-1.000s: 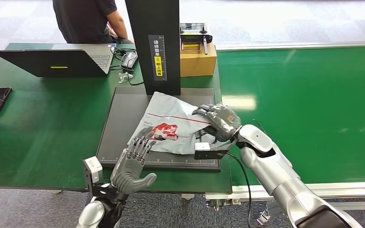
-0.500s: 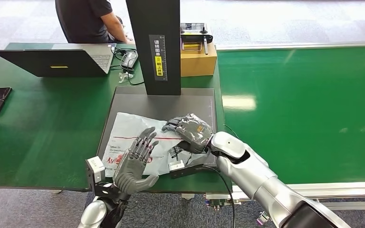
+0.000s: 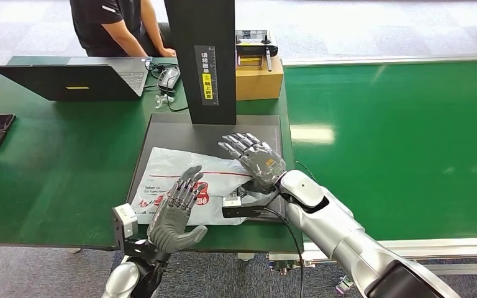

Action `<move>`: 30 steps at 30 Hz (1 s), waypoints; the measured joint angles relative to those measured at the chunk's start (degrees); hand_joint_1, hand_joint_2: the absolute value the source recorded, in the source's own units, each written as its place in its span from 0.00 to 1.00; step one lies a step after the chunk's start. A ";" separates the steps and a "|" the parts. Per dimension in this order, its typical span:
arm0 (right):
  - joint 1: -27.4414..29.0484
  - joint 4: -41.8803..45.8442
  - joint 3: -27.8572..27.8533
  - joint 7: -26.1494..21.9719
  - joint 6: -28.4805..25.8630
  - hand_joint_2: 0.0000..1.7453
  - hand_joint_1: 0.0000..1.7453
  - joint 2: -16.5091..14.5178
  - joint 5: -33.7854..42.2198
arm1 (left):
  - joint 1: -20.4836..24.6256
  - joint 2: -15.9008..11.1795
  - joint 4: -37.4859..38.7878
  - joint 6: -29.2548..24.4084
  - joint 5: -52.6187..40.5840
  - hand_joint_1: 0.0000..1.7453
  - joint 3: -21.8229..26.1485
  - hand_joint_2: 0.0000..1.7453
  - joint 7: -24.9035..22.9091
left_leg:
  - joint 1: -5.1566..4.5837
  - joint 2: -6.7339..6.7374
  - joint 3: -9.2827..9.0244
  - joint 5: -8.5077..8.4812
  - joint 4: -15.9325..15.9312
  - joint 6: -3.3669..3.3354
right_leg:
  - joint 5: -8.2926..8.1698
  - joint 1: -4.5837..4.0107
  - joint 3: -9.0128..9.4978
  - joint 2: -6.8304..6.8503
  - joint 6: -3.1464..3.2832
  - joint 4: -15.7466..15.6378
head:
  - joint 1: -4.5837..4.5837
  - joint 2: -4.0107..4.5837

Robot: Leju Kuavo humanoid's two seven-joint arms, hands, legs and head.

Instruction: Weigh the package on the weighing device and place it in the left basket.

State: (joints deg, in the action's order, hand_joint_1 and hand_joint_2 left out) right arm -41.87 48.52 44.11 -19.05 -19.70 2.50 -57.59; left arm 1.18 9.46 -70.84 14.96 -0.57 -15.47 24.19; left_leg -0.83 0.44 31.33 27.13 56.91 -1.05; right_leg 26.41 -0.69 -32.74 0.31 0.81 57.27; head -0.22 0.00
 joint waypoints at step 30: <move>34.33 41.04 -37.47 -11.09 44.02 1.00 0.00 2.45 67.73 | -2.31 -0.19 0.29 -1.72 1.76 0.00 -0.11 1.00 0.01 | 0.00 -0.09 0.11 0.04 -0.01 0.02 | 0.03 0.01 -0.09 0.07 -0.01 -0.04 | 0.00 0.00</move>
State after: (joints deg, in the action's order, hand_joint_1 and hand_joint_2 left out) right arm -7.54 89.56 6.65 -30.13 24.32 4.95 10.14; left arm -1.13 9.27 -70.55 13.24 1.19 -15.59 24.20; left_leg -0.84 0.35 31.43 27.17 56.90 -1.03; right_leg 26.44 -0.68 -32.82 0.38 0.80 57.23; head -0.22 0.00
